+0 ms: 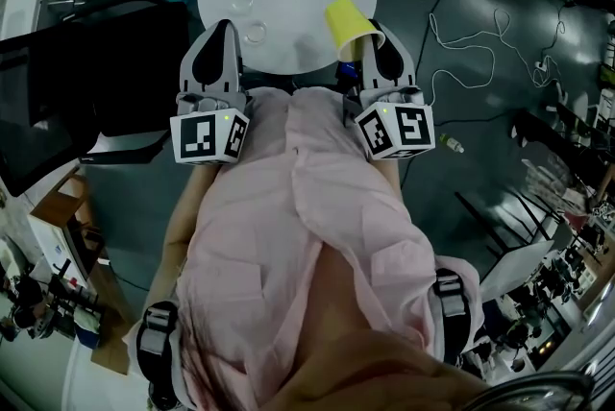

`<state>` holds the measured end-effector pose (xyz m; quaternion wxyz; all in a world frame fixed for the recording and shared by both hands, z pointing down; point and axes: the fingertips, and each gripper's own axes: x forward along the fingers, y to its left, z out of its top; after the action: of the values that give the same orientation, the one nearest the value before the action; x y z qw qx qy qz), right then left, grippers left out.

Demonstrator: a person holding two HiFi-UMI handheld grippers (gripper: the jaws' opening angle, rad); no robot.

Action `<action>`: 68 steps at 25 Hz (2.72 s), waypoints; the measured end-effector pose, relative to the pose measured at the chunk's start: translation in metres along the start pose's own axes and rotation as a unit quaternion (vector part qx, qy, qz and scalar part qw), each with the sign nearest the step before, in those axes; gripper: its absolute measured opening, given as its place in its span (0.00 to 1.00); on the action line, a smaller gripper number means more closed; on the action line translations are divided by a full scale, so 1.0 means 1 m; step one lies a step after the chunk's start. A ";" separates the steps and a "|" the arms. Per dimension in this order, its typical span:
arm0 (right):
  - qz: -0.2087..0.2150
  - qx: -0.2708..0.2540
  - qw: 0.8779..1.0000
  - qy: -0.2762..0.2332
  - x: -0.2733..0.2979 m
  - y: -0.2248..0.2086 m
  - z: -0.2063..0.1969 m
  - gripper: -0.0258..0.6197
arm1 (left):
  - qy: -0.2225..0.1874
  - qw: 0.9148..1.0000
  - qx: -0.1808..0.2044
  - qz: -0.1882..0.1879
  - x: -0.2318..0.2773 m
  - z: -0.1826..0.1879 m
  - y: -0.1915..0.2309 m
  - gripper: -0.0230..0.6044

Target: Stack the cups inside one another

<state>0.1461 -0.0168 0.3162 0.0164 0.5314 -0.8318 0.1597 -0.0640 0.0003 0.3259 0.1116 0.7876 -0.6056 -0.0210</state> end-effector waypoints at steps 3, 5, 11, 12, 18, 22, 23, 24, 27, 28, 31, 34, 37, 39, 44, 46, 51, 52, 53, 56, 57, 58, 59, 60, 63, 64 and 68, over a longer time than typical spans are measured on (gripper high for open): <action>0.000 0.000 1.000 0.000 0.000 0.001 0.001 0.10 | 0.000 1.000 -0.001 0.001 -0.001 0.001 0.001 0.06; -0.001 0.000 1.000 0.000 0.000 0.001 0.001 0.10 | 0.000 1.000 -0.001 0.003 -0.001 0.001 0.002 0.06; -0.003 0.001 1.000 0.001 0.000 0.000 -0.001 0.10 | -0.001 1.000 -0.002 0.003 -0.001 0.000 0.002 0.06; -0.003 0.001 1.000 0.001 0.000 0.000 -0.001 0.10 | -0.001 1.000 -0.002 0.003 -0.001 0.000 0.002 0.06; -0.003 0.003 1.000 0.002 -0.001 0.000 -0.001 0.10 | 0.000 1.000 -0.002 0.004 -0.002 0.000 0.002 0.06; -0.005 0.004 1.000 0.003 0.000 -0.001 -0.001 0.10 | -0.002 1.000 -0.003 0.006 -0.001 0.001 0.003 0.06; -0.005 0.005 1.000 0.003 0.000 -0.001 -0.001 0.10 | -0.002 1.000 -0.003 0.006 -0.001 0.001 0.004 0.06; -0.005 0.005 1.000 0.002 0.000 -0.001 -0.001 0.10 | -0.002 1.000 -0.003 0.006 -0.001 0.001 0.004 0.06; -0.005 0.004 1.000 0.003 0.000 -0.001 -0.001 0.10 | -0.002 1.000 -0.004 0.007 -0.002 0.001 0.004 0.06; -0.005 0.003 1.000 0.003 0.001 -0.001 -0.001 0.10 | -0.002 1.000 -0.004 0.007 -0.001 0.001 0.004 0.06; -0.005 0.003 1.000 0.004 0.001 -0.001 -0.001 0.10 | -0.002 1.000 -0.005 0.007 -0.001 0.001 0.005 0.06; -0.005 0.003 1.000 0.004 0.002 -0.001 -0.001 0.10 | -0.003 1.000 -0.007 0.009 -0.001 0.001 0.006 0.06; -0.006 0.003 1.000 0.004 0.001 -0.001 -0.001 0.10 | -0.003 1.000 -0.008 0.010 -0.001 0.001 0.006 0.06; -0.007 0.004 1.000 0.004 0.001 -0.002 -0.001 0.10 | -0.003 1.000 -0.007 0.010 -0.001 0.001 0.006 0.06; -0.007 0.004 1.000 0.004 0.000 -0.002 -0.001 0.10 | -0.001 1.000 -0.007 0.011 -0.002 0.001 0.005 0.06; -0.007 0.005 1.000 0.005 0.000 -0.002 -0.001 0.10 | -0.001 1.000 -0.007 0.011 -0.002 0.001 0.005 0.06; -0.009 0.005 1.000 0.007 0.000 -0.003 -0.001 0.10 | 0.000 1.000 -0.009 0.014 -0.003 0.001 0.006 0.06; -0.009 0.006 1.000 0.007 0.000 -0.004 -0.001 0.10 | 0.000 1.000 -0.009 0.015 -0.003 0.001 0.006 0.06; -0.009 0.006 1.000 0.007 0.000 -0.004 -0.001 0.10 | 0.001 1.000 -0.009 0.015 -0.003 0.001 0.006 0.06; -0.010 0.008 1.000 0.009 0.000 -0.005 -0.003 0.10 | 0.003 1.000 -0.009 0.015 -0.002 -0.001 0.006 0.06; -0.010 0.008 1.000 0.010 0.000 -0.005 -0.003 0.10 | 0.004 1.000 -0.009 0.015 -0.002 -0.001 0.006 0.06; -0.010 0.008 1.000 0.011 0.000 -0.005 -0.004 0.10 | 0.005 1.000 -0.009 0.015 -0.002 -0.001 0.006 0.06; -0.011 0.008 1.000 0.012 0.000 -0.005 -0.004 0.10 | 0.005 1.000 -0.009 0.015 -0.002 -0.001 0.006 0.06; -0.011 0.009 1.000 0.012 0.000 -0.006 -0.003 0.10 | 0.006 1.000 -0.008 0.015 -0.002 -0.001 0.005 0.06; -0.013 0.009 1.000 0.014 0.001 -0.006 -0.003 0.10 | 0.007 1.000 -0.009 0.014 -0.001 0.000 0.006 0.06; -0.013 0.009 1.000 0.014 0.001 -0.007 -0.003 0.10 | 0.008 1.000 -0.009 0.014 0.000 -0.001 0.006 0.06; -0.014 0.010 1.000 0.017 0.003 -0.010 -0.005 0.10 | 0.010 1.000 -0.009 0.013 0.003 -0.002 0.006 0.06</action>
<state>0.1529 -0.0221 0.3239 0.0274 0.5403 -0.8222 0.1771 -0.0681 -0.0036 0.3298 0.1252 0.7788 -0.6144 -0.0170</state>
